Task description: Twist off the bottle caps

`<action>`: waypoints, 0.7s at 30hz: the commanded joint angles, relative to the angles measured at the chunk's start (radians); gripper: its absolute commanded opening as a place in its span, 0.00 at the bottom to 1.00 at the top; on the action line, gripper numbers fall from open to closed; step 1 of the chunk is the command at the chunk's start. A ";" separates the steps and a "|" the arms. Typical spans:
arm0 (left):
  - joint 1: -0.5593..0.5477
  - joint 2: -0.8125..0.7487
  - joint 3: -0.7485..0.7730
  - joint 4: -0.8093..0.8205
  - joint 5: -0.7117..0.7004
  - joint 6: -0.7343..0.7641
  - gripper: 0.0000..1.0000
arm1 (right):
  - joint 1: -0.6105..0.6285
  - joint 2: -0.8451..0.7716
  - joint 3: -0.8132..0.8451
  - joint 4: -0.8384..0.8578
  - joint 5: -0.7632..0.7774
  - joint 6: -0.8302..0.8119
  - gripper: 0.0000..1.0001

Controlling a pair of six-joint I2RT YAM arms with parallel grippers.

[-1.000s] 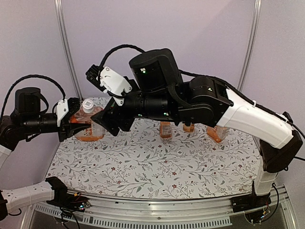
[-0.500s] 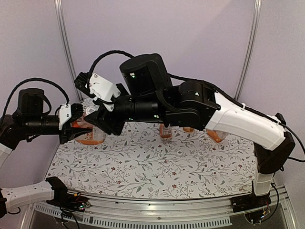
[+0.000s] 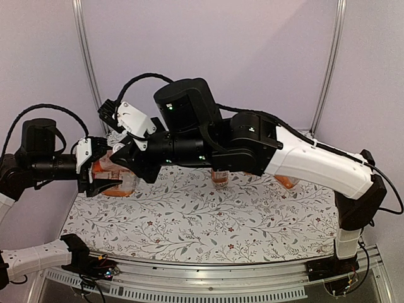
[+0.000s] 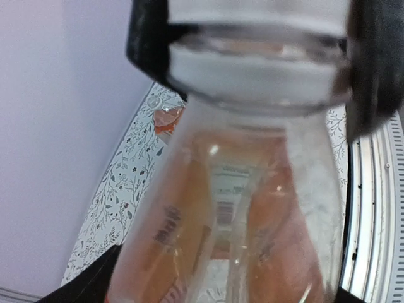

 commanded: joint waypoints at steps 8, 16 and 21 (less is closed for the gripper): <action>-0.015 -0.100 -0.080 0.073 0.211 -0.225 0.78 | -0.027 -0.229 -0.340 0.358 -0.238 0.224 0.00; -0.015 -0.103 -0.087 0.095 0.212 -0.253 0.66 | -0.027 -0.290 -0.416 0.395 -0.166 0.231 0.00; -0.015 -0.106 -0.081 0.121 0.198 -0.270 0.45 | -0.031 -0.294 -0.425 0.392 -0.139 0.236 0.00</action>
